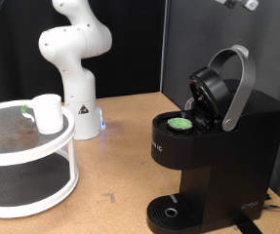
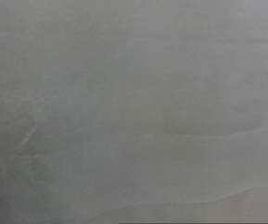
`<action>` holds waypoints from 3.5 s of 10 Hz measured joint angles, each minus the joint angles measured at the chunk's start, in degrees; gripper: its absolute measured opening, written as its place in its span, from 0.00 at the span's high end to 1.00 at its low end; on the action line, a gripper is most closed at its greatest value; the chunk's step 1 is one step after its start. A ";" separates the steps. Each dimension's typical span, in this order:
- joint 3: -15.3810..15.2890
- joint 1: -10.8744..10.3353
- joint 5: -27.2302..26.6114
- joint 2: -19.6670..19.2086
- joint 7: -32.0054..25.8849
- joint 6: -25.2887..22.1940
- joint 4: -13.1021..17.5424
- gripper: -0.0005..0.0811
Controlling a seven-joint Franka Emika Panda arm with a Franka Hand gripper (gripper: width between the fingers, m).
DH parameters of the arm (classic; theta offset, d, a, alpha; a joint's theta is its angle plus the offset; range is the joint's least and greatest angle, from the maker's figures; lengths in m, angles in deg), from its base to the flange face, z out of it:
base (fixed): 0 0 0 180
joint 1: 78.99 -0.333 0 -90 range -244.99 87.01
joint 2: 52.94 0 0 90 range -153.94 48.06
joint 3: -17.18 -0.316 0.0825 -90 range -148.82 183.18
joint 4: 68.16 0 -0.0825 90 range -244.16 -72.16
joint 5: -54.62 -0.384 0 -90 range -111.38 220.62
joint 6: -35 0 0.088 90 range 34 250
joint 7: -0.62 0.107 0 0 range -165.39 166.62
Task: Make a cup of coffee with the keurig machine
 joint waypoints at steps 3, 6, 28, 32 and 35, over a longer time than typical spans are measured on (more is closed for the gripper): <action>-4.29 -0.61 4.22 -2.04 3.77 1.09 2.99 0.01; -8.19 -1.25 5.73 -4.49 7.11 4.22 4.67 0.01; -1.93 5.69 12.27 -4.70 0.89 -1.39 -4.01 0.99; 1.31 8.50 13.68 -3.91 -6.06 -2.19 -7.99 0.99; 3.21 10.46 15.67 -3.06 -10.70 -1.97 -11.32 0.99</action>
